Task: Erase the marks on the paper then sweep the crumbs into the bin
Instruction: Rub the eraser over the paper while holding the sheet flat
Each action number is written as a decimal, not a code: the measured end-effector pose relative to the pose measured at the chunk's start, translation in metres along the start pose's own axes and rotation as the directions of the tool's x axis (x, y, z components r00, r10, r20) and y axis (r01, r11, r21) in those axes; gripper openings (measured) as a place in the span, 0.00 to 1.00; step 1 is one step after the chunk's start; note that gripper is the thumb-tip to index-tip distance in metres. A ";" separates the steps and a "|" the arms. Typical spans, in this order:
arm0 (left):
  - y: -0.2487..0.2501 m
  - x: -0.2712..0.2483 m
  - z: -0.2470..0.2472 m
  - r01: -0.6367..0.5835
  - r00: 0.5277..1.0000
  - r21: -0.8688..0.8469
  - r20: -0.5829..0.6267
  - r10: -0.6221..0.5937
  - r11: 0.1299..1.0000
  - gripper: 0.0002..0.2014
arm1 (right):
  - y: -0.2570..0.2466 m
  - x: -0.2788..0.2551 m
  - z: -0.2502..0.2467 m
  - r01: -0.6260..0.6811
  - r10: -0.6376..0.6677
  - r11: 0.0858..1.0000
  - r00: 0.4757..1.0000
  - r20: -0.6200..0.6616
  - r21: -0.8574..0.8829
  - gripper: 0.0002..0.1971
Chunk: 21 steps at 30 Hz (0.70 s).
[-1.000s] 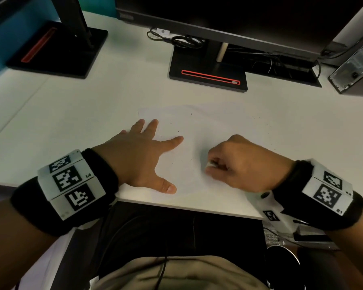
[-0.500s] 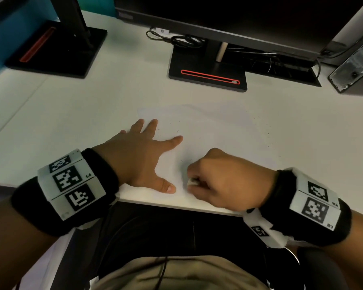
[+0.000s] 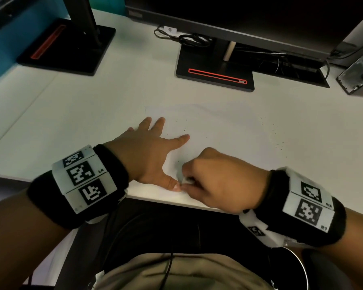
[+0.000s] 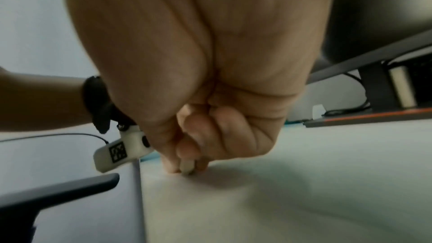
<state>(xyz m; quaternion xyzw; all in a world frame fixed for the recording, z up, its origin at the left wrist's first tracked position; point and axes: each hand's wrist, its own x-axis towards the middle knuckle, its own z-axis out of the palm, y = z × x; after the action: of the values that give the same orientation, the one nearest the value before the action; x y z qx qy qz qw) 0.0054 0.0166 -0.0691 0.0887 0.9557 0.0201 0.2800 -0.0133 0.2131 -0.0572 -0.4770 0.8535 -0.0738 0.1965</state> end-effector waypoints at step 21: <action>0.004 -0.003 -0.004 0.017 1.000 0.019 0.017 -0.018 1.000 0.60 | 0.040 -0.007 -0.013 -0.150 0.153 0.987 0.987 -0.047 0.060 0.21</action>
<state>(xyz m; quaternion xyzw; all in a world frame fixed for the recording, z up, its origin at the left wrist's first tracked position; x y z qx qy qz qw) 0.0063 0.0203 -0.0642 0.0831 0.9541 0.0077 0.2877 -0.0473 0.2395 -0.0563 -0.4028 0.8897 -0.0949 0.1928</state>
